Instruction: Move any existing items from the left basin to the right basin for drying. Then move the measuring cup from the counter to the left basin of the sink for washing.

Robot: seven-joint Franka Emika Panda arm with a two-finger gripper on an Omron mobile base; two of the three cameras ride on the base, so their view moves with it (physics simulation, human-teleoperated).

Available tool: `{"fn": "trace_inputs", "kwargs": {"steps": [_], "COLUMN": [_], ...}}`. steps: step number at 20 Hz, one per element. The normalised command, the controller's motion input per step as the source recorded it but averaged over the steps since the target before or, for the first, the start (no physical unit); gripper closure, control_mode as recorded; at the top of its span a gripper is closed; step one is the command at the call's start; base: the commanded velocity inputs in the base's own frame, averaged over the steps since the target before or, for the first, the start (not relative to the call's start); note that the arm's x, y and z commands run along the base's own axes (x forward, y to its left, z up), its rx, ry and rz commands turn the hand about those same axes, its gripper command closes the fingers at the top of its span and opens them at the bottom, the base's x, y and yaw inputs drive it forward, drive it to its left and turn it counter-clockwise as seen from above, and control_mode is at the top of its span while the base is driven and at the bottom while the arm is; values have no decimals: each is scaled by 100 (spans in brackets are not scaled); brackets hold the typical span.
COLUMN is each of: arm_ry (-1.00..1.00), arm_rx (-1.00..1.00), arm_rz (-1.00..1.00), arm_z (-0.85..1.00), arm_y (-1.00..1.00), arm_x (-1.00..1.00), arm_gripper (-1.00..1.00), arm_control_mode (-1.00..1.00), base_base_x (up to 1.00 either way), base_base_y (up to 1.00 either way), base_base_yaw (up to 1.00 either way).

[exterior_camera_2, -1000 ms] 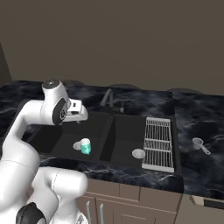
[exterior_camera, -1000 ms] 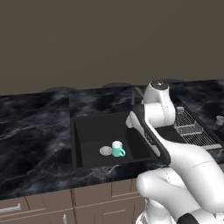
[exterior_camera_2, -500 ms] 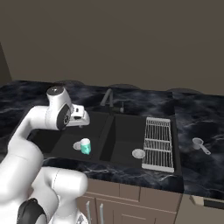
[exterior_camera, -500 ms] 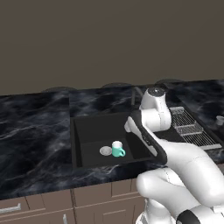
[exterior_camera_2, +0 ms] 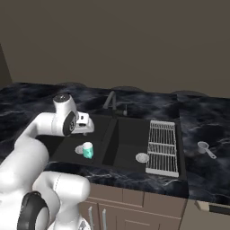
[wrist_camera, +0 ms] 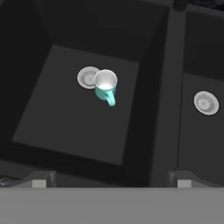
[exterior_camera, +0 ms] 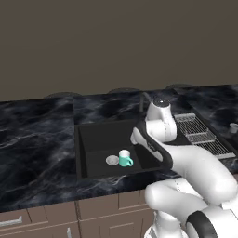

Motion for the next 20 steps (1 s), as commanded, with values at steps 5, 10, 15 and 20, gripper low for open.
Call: {"fn": "trace_inputs", "kwargs": {"steps": [5,10,15,20], "arm_ry": [6,7,8,6], "arm_rx": [0,0,0,0], "arm_rz": [0,0,0,0], "arm_z": [-28,-25,-22,-18], "arm_y": [5,8,6,2], "arm_x": [22,19,13,13], "arm_gripper": [-100,-100,-100,-100], "arm_control_mode": [-100,-100,-100,-100], "base_base_x": [0,0,0,0], "base_base_y": [0,0,0,0], "base_base_yaw": [0,0,0,0]}}
